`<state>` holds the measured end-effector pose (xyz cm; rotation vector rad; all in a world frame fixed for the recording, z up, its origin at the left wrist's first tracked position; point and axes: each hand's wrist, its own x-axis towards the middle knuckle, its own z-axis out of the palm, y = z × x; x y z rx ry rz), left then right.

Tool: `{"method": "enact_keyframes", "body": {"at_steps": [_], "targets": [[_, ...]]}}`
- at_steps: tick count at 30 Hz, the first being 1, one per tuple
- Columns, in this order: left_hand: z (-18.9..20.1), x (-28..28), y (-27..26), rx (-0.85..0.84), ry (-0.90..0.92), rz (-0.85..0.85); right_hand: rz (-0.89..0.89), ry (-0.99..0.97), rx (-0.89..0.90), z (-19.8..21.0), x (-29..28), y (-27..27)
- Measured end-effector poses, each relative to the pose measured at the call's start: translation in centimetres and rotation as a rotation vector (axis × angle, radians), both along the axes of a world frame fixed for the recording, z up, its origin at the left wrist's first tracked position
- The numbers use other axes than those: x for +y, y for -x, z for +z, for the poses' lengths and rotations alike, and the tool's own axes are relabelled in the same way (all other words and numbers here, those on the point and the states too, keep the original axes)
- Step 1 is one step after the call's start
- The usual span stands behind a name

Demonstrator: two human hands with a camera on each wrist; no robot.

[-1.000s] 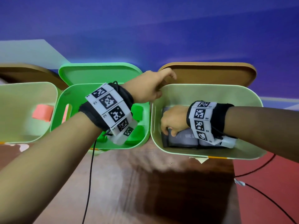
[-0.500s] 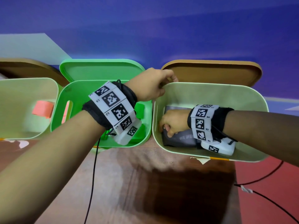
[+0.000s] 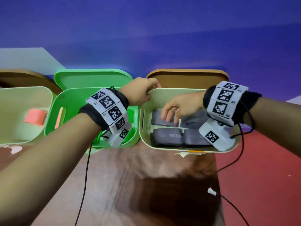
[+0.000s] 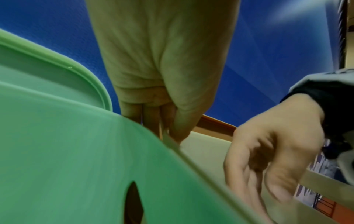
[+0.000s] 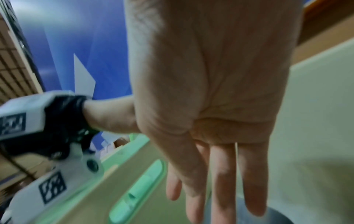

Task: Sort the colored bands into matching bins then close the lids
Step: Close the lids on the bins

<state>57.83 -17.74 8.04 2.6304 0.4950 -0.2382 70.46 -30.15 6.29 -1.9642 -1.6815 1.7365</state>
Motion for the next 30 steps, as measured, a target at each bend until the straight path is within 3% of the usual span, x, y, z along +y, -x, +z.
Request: {"method": "enact_keyframes", "body": {"at_steps": [6,8,11,14,17,21,30], "targets": [[0.2,-0.8,-0.1,0.065,-0.082,0.036,-0.227,-0.141,-0.057,3.7,-4.1,-2.2],[0.4,-1.0,-0.2,0.013,-0.104,0.079,-0.345,-0.245,-0.074,4.7,-5.6,-3.0],[1.0,-1.0,-0.4,-0.16,-0.124,0.239,-0.681,-0.436,-0.087,5.6,-7.6,-4.7],[1.5,-0.8,-1.0,-0.28,-0.154,0.403,-1.048,-0.626,-0.317,4.6,-8.7,-6.6],[1.5,-1.2,-1.8,-0.275,-0.135,0.493,-1.186,-0.512,-0.548,2.8,-9.0,-7.6],[1.1,-1.5,-2.8,-0.246,-0.149,0.533,-1.203,-0.324,-0.339,0.8,-8.4,-7.3],[0.8,-1.2,-2.5,-0.312,-0.074,0.591,-1.605,-0.53,0.13,0.2,-8.5,-6.6]]}}
